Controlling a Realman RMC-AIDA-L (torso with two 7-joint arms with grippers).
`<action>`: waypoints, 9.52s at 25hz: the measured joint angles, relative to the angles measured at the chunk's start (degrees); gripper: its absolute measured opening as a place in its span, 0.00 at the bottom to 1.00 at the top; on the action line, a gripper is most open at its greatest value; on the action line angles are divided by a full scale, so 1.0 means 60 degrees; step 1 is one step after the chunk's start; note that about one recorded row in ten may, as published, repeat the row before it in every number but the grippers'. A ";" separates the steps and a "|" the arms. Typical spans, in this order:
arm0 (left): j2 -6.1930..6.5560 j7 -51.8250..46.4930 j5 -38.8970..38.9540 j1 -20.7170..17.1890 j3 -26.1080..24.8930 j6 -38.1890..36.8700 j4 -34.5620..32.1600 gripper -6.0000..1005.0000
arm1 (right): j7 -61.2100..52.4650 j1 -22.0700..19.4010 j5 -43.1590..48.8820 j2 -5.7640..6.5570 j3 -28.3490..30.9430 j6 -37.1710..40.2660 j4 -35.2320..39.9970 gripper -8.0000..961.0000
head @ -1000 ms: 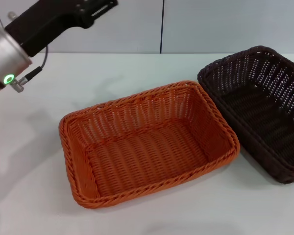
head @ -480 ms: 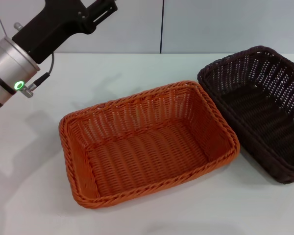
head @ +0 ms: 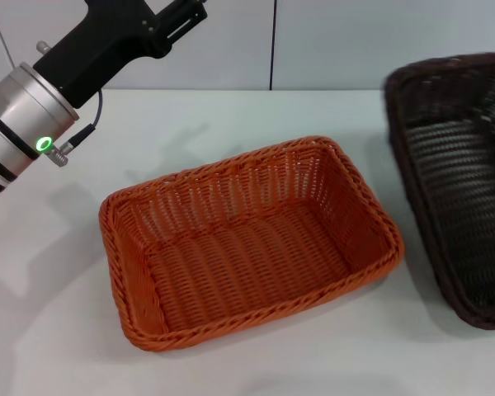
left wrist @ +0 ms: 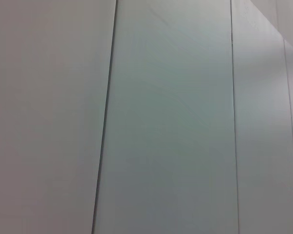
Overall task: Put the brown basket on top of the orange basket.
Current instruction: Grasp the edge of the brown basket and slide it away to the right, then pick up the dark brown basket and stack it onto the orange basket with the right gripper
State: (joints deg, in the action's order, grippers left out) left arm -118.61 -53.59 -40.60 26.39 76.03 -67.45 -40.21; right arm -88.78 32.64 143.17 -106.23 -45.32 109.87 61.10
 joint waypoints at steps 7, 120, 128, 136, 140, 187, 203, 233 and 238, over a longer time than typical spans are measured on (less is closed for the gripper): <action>-0.0008 -0.0042 0.0197 0.0018 0.0269 0.0070 0.0022 0.78 | 0.0410 -0.0011 0.0284 -0.0338 0.0046 0.0359 0.0139 0.65; 0.0053 -0.0133 0.0599 -0.0200 0.0325 0.0019 0.1005 0.69 | 0.1261 0.0822 0.0080 -0.0126 0.1581 -0.2738 -0.0837 0.65; 0.0053 -0.0136 0.0599 -0.0173 0.0279 0.0084 0.1097 0.69 | 0.1303 0.0817 0.0333 -0.0114 0.1431 -0.3552 -0.1535 0.65; 0.0039 -0.0120 0.0599 -0.0096 0.0276 0.0121 0.1121 0.69 | 0.1529 0.0838 0.0440 -0.0141 0.1203 -0.4200 -0.2268 0.64; 0.0038 -0.0120 0.0599 -0.0093 0.0276 0.0123 0.1254 0.69 | 0.1794 0.0900 0.0405 -0.0139 0.1212 -0.4262 -0.2606 0.53; 0.0024 0.0144 0.0742 0.0671 0.0247 0.0214 0.2102 0.69 | 0.0800 0.0989 0.2308 0.1230 0.2247 -0.1126 -0.2287 0.20; 0.0070 0.0261 0.0748 0.0670 0.0077 0.0297 0.2109 0.69 | 0.1683 -0.0162 -0.0571 0.0954 0.3391 -0.0233 -0.1376 0.18; 0.0126 0.0533 0.0682 0.0461 -0.0514 0.0786 0.2118 0.69 | 0.2263 -0.0775 -0.6100 -0.0405 0.3571 0.0836 -0.2389 0.18; 0.0126 0.0640 0.0692 0.0507 -0.0572 0.0915 0.2118 0.69 | 0.2440 -0.0717 -0.6648 -0.0706 0.3670 0.0527 -0.3013 0.18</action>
State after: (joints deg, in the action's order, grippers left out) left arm -117.86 -49.76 -36.45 29.44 72.60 -61.95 -27.50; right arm -74.14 28.34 103.28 -110.46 -23.30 113.03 43.02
